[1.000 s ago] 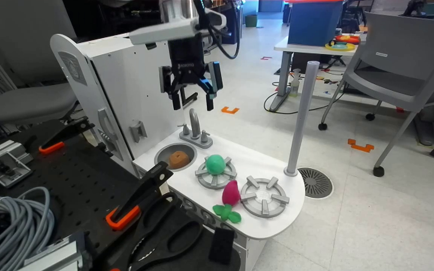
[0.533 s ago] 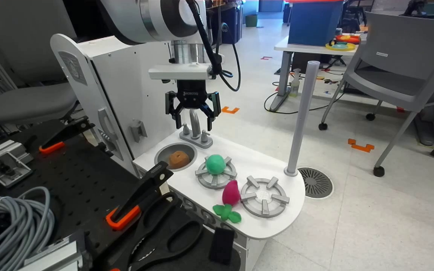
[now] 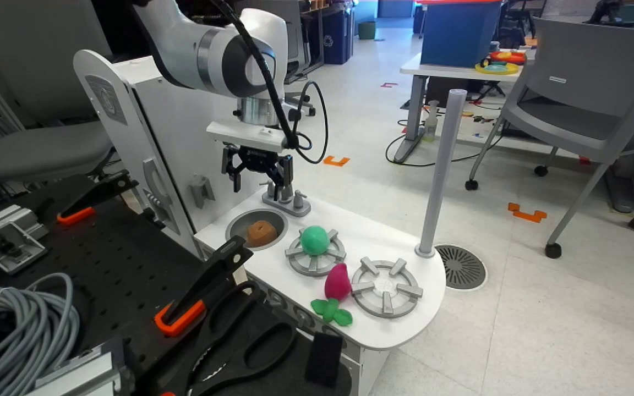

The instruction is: Remove the brown object from the sink

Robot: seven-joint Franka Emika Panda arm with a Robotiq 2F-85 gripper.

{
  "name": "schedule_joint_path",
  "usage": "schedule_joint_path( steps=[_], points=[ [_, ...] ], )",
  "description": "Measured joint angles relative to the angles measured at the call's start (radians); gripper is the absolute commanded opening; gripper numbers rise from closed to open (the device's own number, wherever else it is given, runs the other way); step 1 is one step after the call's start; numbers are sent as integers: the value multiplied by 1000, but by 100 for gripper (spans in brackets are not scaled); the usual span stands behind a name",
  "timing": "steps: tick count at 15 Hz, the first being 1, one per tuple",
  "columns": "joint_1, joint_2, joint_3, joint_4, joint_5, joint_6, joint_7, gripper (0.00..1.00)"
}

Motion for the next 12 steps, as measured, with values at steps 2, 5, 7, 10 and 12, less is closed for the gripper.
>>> schedule_joint_path(
  steps=[2, 5, 7, 10, 12],
  points=[
    [8, 52, 4, 29, 10, 40, 12, 100],
    [28, 141, -9, 74, 9, 135, 35, 100],
    [50, 199, -27, 107, 8, 195, 47, 100],
    [77, 264, -30, 151, 8, 225, 59, 100],
    [96, 292, -31, 171, 8, 237, 60, 100]
  ],
)
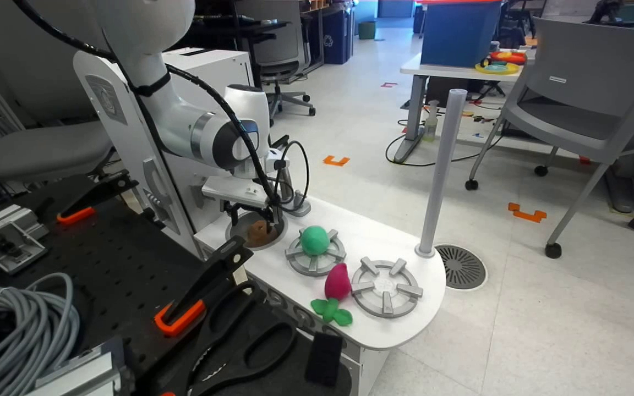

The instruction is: Remove the brown object from the sink

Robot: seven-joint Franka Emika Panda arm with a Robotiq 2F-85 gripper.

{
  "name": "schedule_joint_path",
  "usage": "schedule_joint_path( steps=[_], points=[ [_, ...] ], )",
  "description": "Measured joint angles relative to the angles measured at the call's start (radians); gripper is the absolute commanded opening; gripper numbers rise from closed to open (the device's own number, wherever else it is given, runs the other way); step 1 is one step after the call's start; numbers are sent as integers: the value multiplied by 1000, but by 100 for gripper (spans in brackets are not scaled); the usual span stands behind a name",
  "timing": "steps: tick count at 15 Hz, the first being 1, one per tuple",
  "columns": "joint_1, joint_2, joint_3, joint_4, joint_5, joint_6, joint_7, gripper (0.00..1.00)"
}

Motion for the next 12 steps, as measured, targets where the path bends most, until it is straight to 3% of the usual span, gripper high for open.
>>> schedule_joint_path(
  steps=[6, 12],
  points=[
    [57, 73, -11, 99, 0, 4, 29, 100],
    [64, 126, -19, 172, -13, -7, 24, 100]
  ],
)
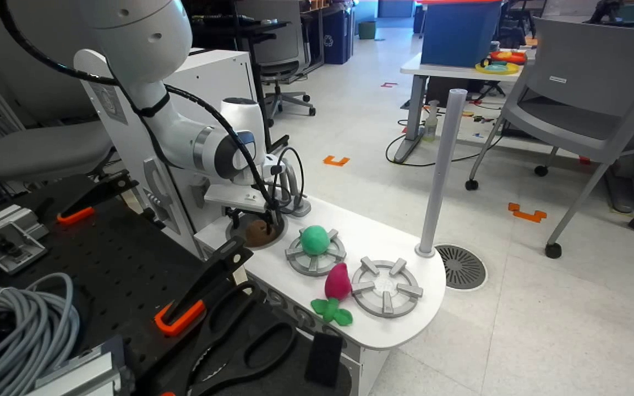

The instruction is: Remove the brown object from the sink

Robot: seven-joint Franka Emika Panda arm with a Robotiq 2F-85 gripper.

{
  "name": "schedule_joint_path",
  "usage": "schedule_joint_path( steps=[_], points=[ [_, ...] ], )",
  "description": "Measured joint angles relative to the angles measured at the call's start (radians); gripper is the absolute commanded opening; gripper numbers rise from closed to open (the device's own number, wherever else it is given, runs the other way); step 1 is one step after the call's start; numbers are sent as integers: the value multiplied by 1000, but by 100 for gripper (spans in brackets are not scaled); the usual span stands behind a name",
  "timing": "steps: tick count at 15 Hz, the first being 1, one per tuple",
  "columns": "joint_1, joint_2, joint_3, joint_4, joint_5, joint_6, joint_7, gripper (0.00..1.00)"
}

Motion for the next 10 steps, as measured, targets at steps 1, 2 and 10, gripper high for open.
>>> schedule_joint_path(
  steps=[1, 2, 10],
  points=[
    [1, 9, -3, 10, -9, -7, 0, 75],
    [5, 17, -10, 20, -14, -17, 0, 72],
    [64, 28, -83, 59, -70, -58, 2, 14]
  ],
)
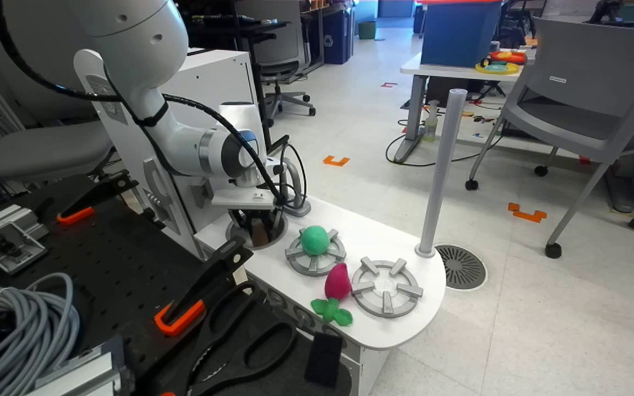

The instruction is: Remove the brown object from the sink

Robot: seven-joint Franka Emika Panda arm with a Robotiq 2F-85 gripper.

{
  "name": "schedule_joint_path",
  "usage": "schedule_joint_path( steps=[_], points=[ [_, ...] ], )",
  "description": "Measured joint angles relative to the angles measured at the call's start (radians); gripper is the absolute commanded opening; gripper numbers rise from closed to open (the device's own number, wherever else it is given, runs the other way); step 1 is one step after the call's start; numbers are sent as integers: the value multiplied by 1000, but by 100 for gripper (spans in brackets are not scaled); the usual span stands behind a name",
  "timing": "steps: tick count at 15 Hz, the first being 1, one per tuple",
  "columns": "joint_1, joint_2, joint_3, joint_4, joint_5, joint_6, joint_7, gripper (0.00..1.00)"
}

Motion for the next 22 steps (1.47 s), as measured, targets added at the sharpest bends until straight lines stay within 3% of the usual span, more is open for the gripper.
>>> schedule_joint_path(
  steps=[2, 8, 19, 22],
  points=[
    [16, -3, -17, 0, -8, 0, 0, 4],
    [41, -51, -39, -50, -19, 13, 3, 6],
    [-15, -380, -54, -578, -21, 237, 7, 6],
    [-31, -458, -73, -678, -21, 245, 21, 6]
  ],
)
